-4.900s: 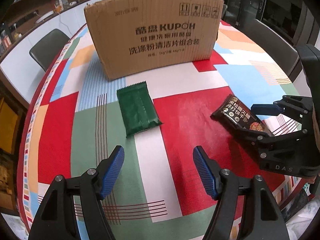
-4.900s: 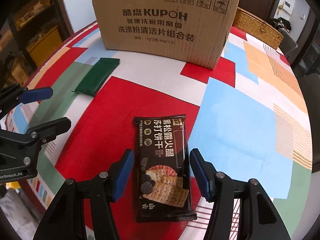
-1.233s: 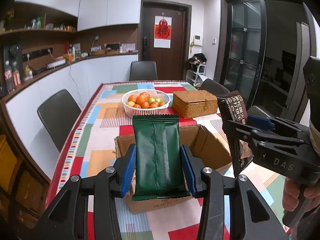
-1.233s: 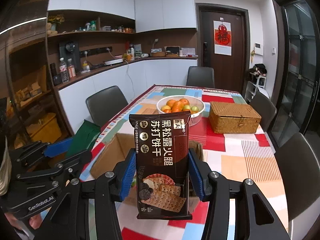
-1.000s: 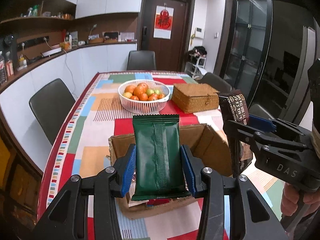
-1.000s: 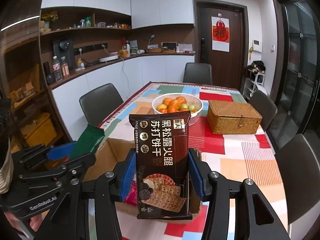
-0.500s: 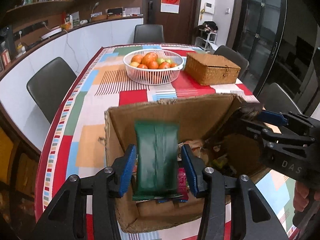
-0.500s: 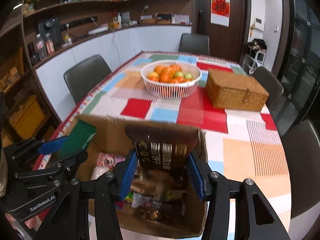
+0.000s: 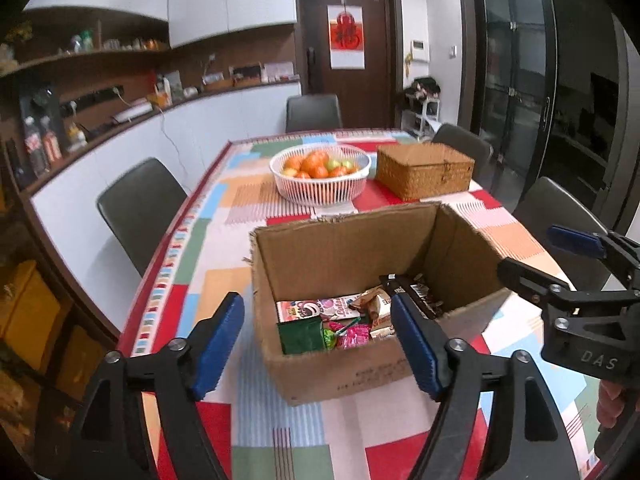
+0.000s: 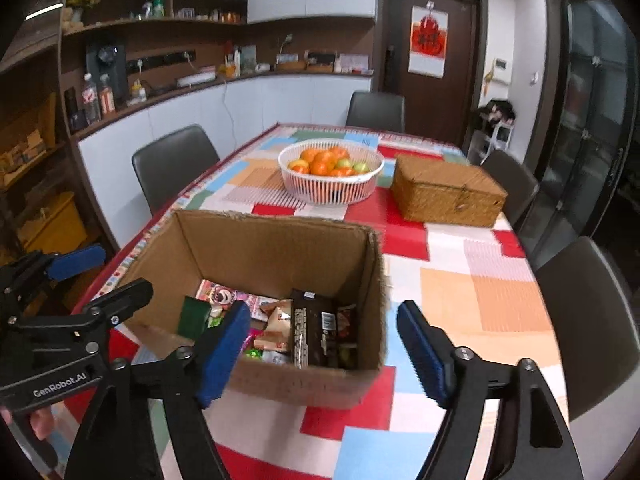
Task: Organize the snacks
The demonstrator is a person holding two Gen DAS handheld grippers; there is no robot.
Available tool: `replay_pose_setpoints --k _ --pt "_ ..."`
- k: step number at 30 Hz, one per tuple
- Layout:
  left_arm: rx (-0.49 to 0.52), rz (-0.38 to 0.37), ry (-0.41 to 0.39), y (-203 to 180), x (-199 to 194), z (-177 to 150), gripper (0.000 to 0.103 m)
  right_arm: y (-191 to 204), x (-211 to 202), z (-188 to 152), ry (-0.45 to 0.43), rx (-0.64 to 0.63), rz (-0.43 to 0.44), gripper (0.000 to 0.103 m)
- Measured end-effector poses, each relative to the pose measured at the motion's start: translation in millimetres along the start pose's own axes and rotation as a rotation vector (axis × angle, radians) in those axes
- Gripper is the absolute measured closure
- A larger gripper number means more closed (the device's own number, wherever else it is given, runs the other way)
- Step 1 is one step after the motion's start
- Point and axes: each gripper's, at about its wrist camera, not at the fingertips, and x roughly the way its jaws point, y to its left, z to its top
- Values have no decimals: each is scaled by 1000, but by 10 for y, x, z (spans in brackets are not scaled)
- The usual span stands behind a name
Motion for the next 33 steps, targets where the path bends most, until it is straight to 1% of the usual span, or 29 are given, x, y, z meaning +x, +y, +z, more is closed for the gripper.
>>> replay_pose_setpoints --k 1,2,6,8,9,12,13,16,21,24,27,33 --pt "1 4 -20 -16 -111 -36 23 3 -119 -46 -24 4 -12 20" --pt "1 7 -31 -26 -171 -57 20 2 -189 -72 -38 8 -20 19" --pt "16 20 -87 -105 -504 -196 13 -27 -558 -239 -109 40 -52 14" --pt "22 32 -111 -140 -643 -268 10 -37 -725 -357 -133 60 -61 13" --pt "25 37 -123 -160 -723 -315 10 -39 -784 -400 -138 65 -63 13" --pt "7 58 -164 -171 -938 -443 8 -35 -994 -564 -162 73 -74 13" --pt "0 58 -173 -168 -1005 -485 6 -33 -1049 -603 -168 72 -82 13" --pt "-22 56 -182 -151 -1147 -592 3 38 -1237 -751 -186 54 -111 10" --pt "-59 45 -183 -139 -1369 -812 0 178 -1507 -961 -220 4 -143 10" --pt "-44 51 -192 -169 -1487 -910 0 225 -1645 -1058 -251 9 -139 10" --pt "-30 68 -194 -199 -1568 -1003 0 236 -1742 -1153 -258 11 -113 9" --pt "0 79 -191 -291 -1643 -1148 0 217 -1841 -1330 -260 29 -114 9"
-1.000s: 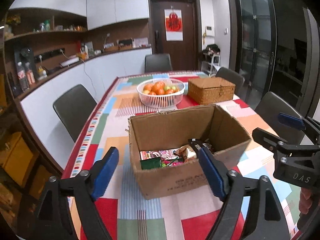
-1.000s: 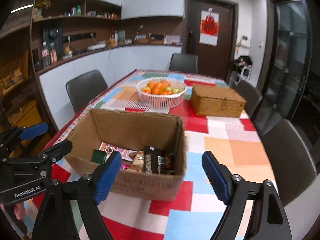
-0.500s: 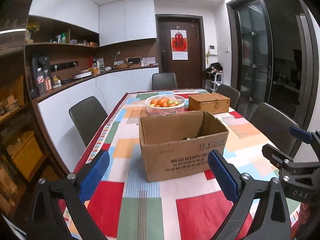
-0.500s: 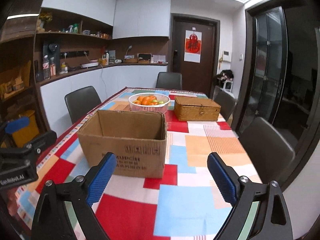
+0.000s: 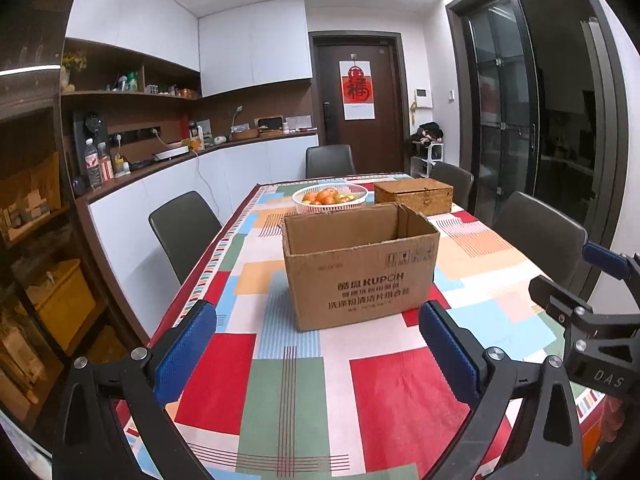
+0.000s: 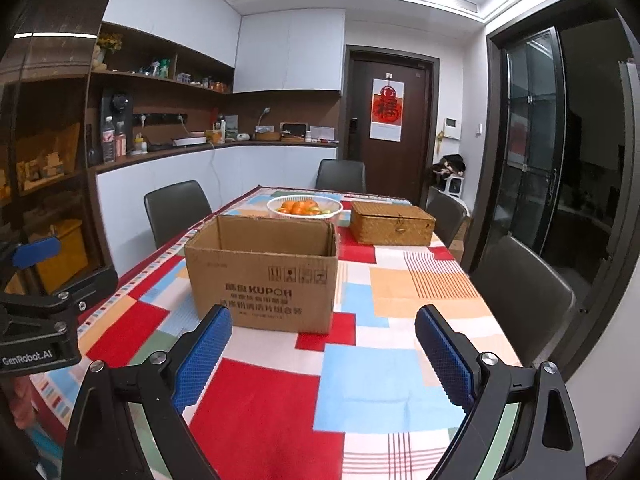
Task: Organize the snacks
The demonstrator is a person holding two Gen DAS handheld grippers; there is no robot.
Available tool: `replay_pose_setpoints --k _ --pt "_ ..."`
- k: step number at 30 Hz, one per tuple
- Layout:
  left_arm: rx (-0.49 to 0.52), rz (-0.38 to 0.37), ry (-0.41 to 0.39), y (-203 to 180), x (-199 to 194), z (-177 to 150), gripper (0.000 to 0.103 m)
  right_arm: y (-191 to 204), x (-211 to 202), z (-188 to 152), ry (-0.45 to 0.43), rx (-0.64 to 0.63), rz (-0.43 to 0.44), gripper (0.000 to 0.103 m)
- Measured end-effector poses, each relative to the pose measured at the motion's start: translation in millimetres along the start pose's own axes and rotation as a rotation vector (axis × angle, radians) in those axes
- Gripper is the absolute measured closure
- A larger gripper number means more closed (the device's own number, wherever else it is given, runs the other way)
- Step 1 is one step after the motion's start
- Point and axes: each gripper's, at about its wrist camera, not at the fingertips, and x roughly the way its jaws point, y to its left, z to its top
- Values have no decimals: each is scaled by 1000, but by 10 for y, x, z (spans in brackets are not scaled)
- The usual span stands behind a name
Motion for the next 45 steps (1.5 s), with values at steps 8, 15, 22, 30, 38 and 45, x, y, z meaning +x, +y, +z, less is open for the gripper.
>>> replay_pose_setpoints --k 8,15,22,30,38,45 --pt "4 -9 -6 -22 -31 -55 0 -69 -80 -74 9 22 -5 9" --pt "-1 -10 -2 -21 -55 -75 0 -66 -65 -99 4 20 2 9" --pt "-3 -11 -15 -24 -84 -76 0 -84 -85 -108 -1 21 6 9" --pt "-6 -12 -16 -25 -87 -83 0 -95 -85 -103 14 27 11 9" --pt "-4 2 -20 -24 -102 -89 0 -95 -70 -108 20 21 3 9" --pt "-6 9 -18 -33 -83 -85 0 -97 -64 -115 23 20 2 9"
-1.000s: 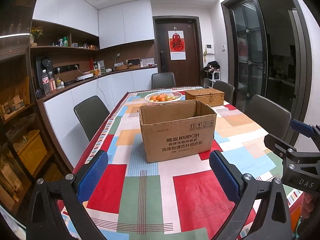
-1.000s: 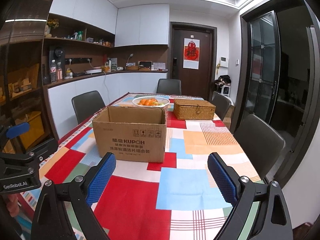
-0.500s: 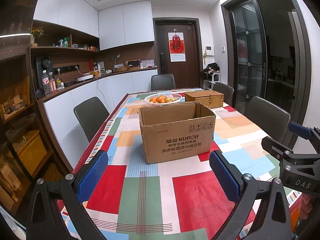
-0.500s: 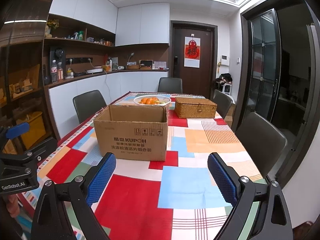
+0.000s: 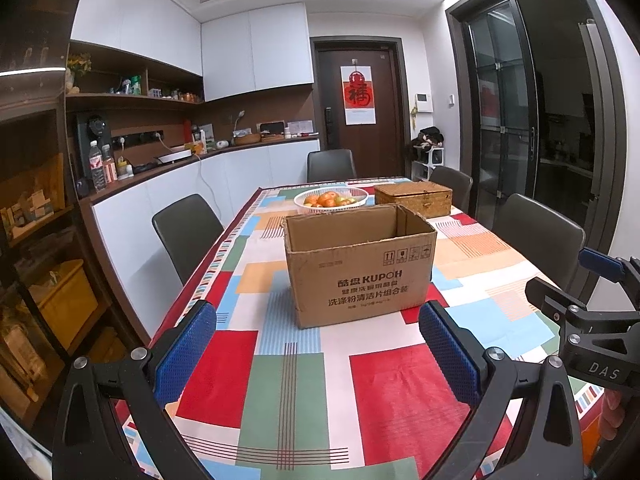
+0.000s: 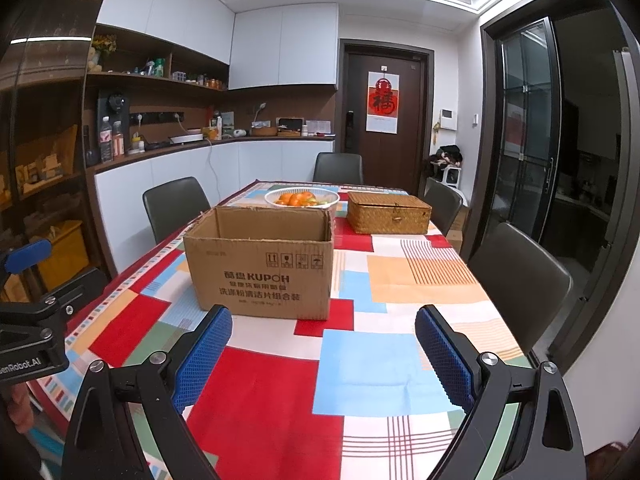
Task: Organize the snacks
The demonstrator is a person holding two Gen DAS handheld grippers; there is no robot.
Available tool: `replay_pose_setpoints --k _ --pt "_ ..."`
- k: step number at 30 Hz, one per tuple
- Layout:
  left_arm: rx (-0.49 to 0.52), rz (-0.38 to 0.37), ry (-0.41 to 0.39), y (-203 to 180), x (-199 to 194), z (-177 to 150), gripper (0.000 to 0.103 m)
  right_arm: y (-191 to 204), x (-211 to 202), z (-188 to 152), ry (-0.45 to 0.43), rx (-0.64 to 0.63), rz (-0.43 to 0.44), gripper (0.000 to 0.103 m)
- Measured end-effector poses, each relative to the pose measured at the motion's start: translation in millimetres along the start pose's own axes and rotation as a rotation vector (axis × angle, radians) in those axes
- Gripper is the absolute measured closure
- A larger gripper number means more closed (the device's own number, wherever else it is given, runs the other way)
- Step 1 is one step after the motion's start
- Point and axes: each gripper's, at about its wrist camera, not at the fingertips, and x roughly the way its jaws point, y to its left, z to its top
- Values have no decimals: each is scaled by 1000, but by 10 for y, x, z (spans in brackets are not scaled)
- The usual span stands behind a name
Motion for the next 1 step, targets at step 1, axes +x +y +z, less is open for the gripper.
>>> replay_pose_setpoints --k 1 --pt "1 0 2 -4 6 1 0 3 3 -1 1 1 0 9"
